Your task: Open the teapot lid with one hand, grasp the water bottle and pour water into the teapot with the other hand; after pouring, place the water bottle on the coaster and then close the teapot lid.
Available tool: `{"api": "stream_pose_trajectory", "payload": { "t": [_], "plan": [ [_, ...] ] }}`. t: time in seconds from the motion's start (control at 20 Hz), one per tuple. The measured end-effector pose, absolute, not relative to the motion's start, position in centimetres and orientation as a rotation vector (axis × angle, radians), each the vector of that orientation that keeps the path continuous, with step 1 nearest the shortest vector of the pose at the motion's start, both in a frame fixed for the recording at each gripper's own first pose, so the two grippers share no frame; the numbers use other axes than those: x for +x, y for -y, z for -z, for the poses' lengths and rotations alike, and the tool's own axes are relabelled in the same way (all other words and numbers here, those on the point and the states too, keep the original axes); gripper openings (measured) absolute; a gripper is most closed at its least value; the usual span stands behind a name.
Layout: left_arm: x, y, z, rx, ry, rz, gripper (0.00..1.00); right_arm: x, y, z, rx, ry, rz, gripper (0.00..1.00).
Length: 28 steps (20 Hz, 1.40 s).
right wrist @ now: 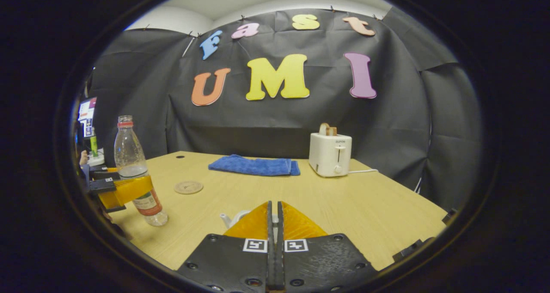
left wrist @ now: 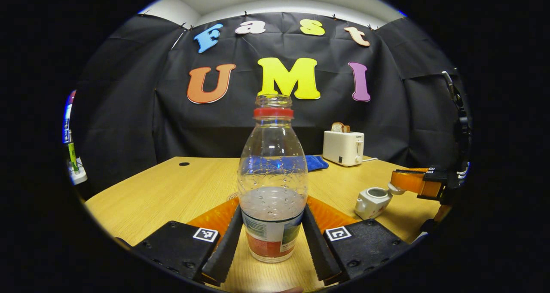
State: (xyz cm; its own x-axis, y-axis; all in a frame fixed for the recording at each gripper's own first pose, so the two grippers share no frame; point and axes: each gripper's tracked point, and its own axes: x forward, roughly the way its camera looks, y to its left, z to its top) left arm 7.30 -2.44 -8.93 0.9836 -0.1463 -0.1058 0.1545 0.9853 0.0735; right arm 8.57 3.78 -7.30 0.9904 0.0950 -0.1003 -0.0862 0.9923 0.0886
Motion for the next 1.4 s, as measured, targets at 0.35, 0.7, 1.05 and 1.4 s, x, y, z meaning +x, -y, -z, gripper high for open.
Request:
{"api": "stream_pose_trajectory", "payload": {
  "t": [0.35,0.7,1.05,1.4],
  "plan": [
    [7.1,2.9,5.2,0.370,-0.014,0.096,0.75,7.6,-2.1,7.3,0.113,-0.113,-0.076,0.00],
    [7.2,5.1,6.2,0.612,-0.094,0.117,0.74,7.1,0.3,7.8,0.121,-0.127,-0.046,0.00],
    [8.0,6.3,9.4,0.893,-0.220,0.151,0.74,7.3,3.0,7.9,0.151,-0.139,-0.006,0.00],
    [9.2,5.9,10.7,1.124,-0.284,0.142,0.77,7.5,5.3,8.2,0.152,-0.152,0.025,0.00]
  ]
}}
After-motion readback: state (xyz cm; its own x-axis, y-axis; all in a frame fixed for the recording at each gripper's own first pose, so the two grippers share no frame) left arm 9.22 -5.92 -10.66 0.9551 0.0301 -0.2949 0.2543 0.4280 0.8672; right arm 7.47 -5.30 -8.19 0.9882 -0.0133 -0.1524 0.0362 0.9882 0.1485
